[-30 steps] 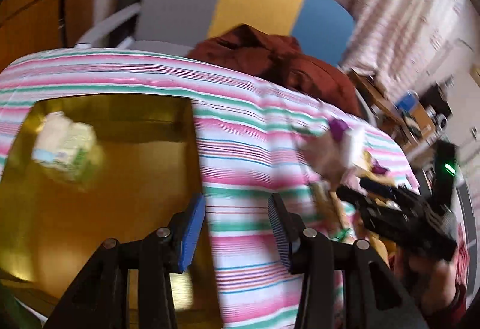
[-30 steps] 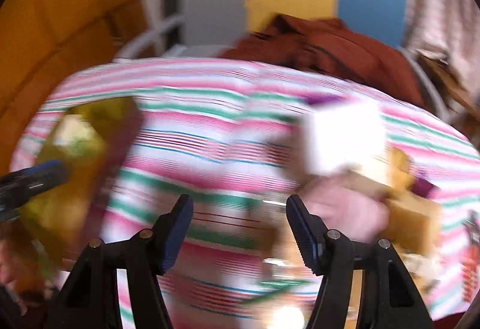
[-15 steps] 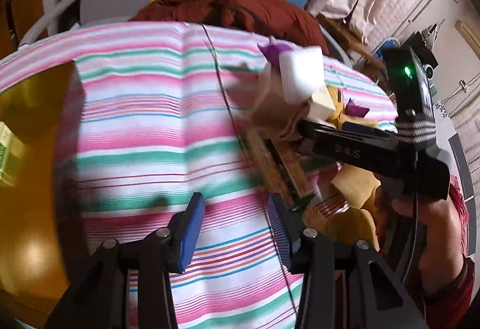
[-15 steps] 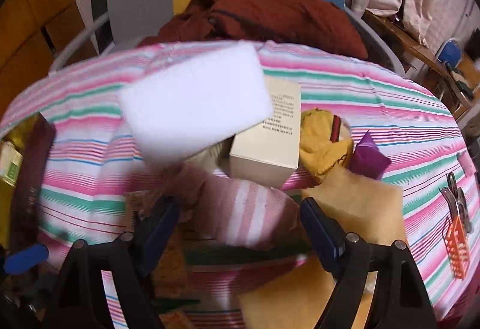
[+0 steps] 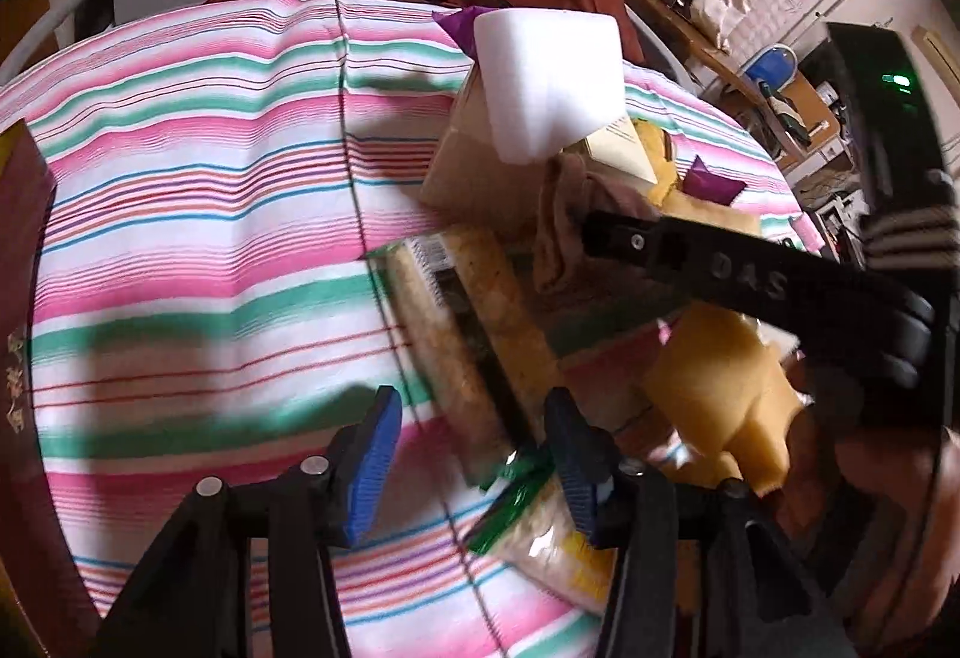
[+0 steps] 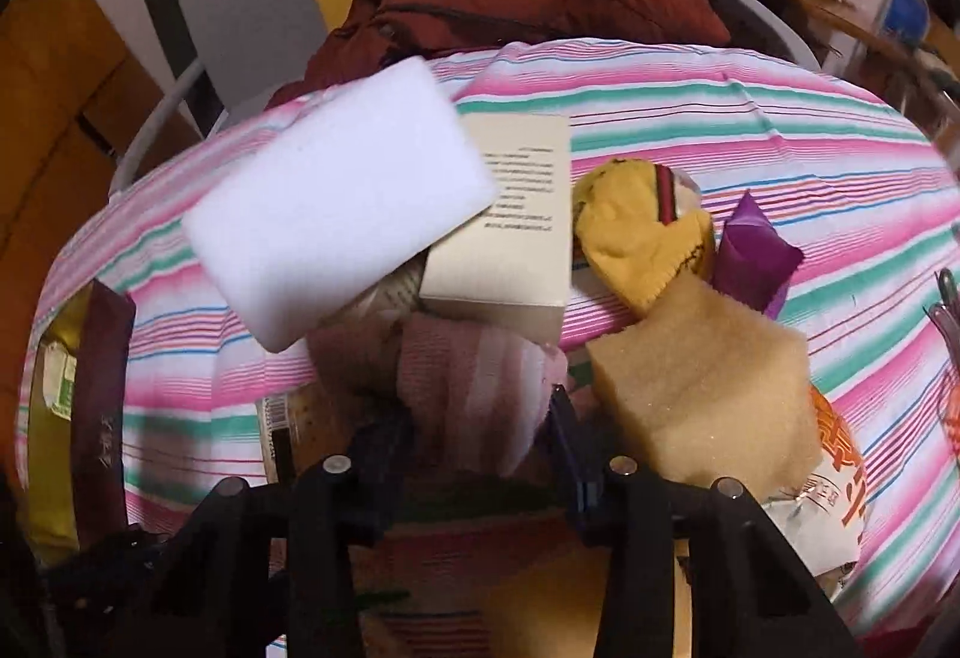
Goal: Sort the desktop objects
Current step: 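Grasp the cracker packet with the left tool while the right tool grasps the pink sock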
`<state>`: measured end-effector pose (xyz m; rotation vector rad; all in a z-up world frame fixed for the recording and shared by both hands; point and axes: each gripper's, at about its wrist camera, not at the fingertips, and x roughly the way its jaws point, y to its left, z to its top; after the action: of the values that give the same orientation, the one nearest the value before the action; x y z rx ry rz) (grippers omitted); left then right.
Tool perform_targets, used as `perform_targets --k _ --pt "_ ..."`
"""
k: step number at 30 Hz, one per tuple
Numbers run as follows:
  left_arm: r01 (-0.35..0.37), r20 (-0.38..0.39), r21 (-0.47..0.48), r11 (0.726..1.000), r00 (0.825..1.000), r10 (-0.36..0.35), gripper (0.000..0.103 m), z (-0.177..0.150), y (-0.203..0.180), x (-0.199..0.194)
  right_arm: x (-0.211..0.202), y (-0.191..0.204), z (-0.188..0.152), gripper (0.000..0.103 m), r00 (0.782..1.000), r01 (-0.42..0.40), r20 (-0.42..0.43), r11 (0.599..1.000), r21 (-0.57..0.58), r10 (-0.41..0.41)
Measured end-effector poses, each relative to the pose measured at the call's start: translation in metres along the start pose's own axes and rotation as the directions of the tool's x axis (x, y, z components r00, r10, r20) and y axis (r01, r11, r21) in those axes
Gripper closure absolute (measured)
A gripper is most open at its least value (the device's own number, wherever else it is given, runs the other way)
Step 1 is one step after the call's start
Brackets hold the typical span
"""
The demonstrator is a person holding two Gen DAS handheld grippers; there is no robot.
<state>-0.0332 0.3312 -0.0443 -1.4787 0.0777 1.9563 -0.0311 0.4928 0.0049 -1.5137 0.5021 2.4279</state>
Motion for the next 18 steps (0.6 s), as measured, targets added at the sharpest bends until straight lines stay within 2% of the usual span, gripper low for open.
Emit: perform_targets --k 4,10,15,18 --pt "0.001 -0.002 -0.024 1.000 1.000 -0.001 0.049 0.005 -0.004 0.010 -0.001 0.000 0.001 0.060 1.000 0.003 0.005 1.000 0.003 -0.003" --pt "-0.068 0.015 0.054 0.996 0.998 0.067 0.047 0.010 -0.021 0.020 -0.002 0.000 0.000 0.060 1.000 0.007 0.003 1.000 0.000 -0.007" --pt "0.008 0.036 0.050 0.999 0.999 -0.009 0.049 0.009 -0.006 0.016 -0.003 0.000 -0.001 0.060 1.000 0.009 0.005 1.000 -0.002 -0.009" --pt "-0.007 0.037 0.087 0.996 0.999 0.003 0.051 0.006 0.000 0.009 -0.003 0.000 -0.001 0.060 1.000 0.005 0.005 1.000 0.003 -0.005"
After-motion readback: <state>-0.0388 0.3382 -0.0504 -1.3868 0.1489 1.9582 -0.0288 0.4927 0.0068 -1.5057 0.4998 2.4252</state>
